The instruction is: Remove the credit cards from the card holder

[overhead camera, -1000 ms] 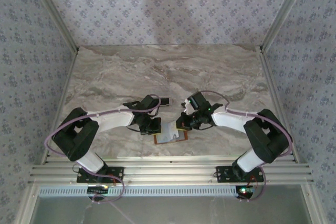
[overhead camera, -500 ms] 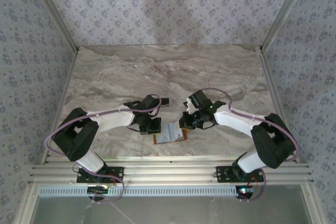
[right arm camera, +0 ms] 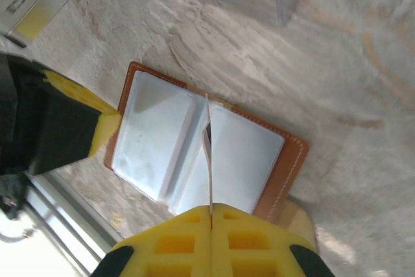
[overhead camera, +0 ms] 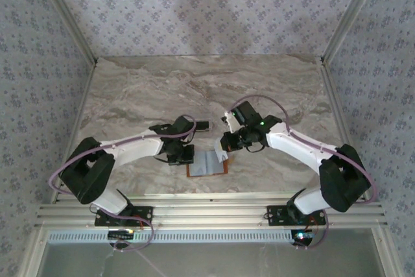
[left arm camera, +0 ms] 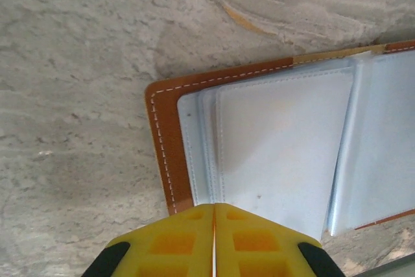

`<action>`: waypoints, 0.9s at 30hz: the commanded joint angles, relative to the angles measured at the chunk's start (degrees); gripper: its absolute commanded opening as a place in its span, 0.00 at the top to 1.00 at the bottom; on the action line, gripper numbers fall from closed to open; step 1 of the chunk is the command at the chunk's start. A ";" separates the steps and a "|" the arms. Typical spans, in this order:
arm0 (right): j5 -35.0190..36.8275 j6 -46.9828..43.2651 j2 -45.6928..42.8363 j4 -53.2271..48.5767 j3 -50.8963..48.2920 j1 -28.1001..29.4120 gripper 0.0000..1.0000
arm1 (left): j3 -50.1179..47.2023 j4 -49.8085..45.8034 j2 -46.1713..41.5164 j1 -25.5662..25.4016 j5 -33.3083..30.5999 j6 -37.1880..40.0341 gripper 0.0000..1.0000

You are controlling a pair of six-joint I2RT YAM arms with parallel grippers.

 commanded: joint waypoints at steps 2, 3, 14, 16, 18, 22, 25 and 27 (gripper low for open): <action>4.48 -19.65 2.70 -8.31 6.39 0.64 1.00 | -0.95 -2.22 -2.52 0.15 -1.74 0.02 0.90; 5.44 -22.80 3.31 -9.14 7.27 1.06 1.00 | -1.18 -2.20 -2.78 0.30 -1.84 -0.06 0.90; 11.39 -51.55 12.32 -23.55 23.70 3.47 1.00 | -5.86 -2.29 -8.09 2.18 -0.63 -1.44 0.89; 12.94 -55.19 14.38 -25.59 26.51 4.22 1.00 | -7.56 -1.33 -9.39 2.88 0.25 -2.02 0.89; 13.82 -58.12 17.04 -28.11 30.11 4.63 1.00 | -9.78 0.50 -11.11 3.87 2.04 -3.11 0.88; 15.29 -62.05 22.07 -30.99 37.15 4.81 1.00 | -12.33 0.47 -14.45 5.20 2.35 -3.87 0.88; 15.63 -64.26 25.97 -32.24 42.47 4.93 1.00 | -14.57 0.34 -16.94 6.62 2.54 -4.32 0.87; 15.85 -65.86 28.88 -33.61 46.69 5.06 1.00 | -16.07 0.35 -19.12 7.24 2.64 -4.59 0.85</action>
